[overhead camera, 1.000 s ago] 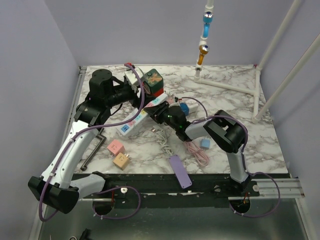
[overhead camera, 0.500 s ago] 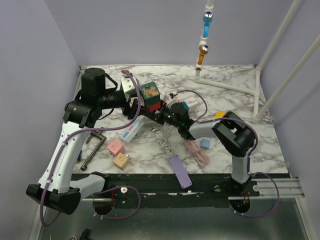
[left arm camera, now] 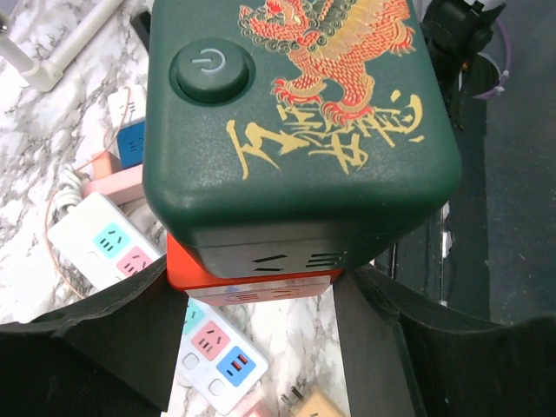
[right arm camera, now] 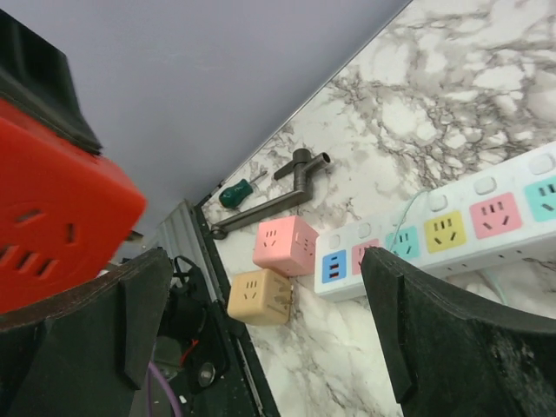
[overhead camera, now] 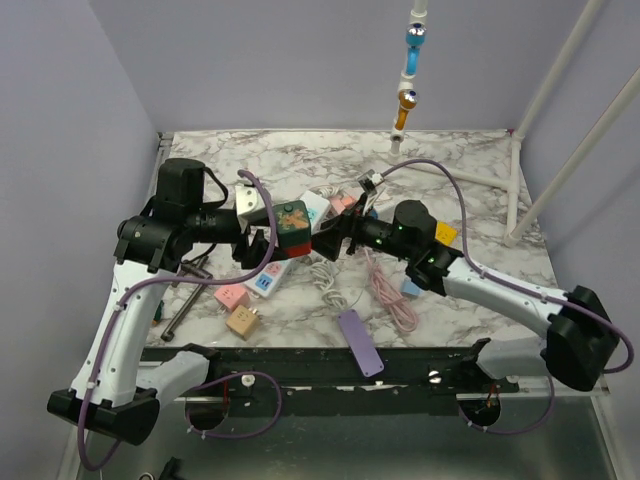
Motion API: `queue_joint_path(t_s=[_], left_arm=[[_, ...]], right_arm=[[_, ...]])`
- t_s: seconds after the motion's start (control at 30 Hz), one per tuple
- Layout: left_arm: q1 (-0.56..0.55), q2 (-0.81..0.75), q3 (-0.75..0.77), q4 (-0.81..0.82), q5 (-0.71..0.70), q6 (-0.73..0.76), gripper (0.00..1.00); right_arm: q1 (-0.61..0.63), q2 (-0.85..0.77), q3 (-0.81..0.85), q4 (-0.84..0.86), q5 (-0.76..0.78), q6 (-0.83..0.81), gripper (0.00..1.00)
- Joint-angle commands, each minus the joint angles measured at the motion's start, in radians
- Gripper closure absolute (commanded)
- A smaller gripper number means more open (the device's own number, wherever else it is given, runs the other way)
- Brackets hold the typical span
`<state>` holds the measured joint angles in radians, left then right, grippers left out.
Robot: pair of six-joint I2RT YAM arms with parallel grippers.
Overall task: Pull the plug off the socket
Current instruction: Remove the plug from the socket.
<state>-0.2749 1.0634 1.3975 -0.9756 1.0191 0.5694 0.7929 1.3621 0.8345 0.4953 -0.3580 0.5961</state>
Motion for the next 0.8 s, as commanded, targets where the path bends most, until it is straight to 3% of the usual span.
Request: queue_joint_path(t_s=[0.0,0.27,0.53,0.77], left_arm=[[0.007,-0.056,-0.041,-0.038,0.078,0.048,1.00],[0.011,-0.077,-0.054,-0.172,0.122,0.145,1.00],[0.011,-0.049,-0.072,-0.310,0.158,0.253,1.00],[0.006,-0.050,-0.096,-0.345,0.178,0.309,1.00]], right_arm=[[0.002,-0.139,-0.002,-0.253,0.111,-0.160,0.00],[-0.014,-0.329,0.036,-0.359,0.098,-0.235,0.00],[-0.014,-0.361,0.091,-0.314,-0.273,-0.304,0.00],[-0.012,-0.296,0.128,-0.180,-0.449,-0.269,0.00]])
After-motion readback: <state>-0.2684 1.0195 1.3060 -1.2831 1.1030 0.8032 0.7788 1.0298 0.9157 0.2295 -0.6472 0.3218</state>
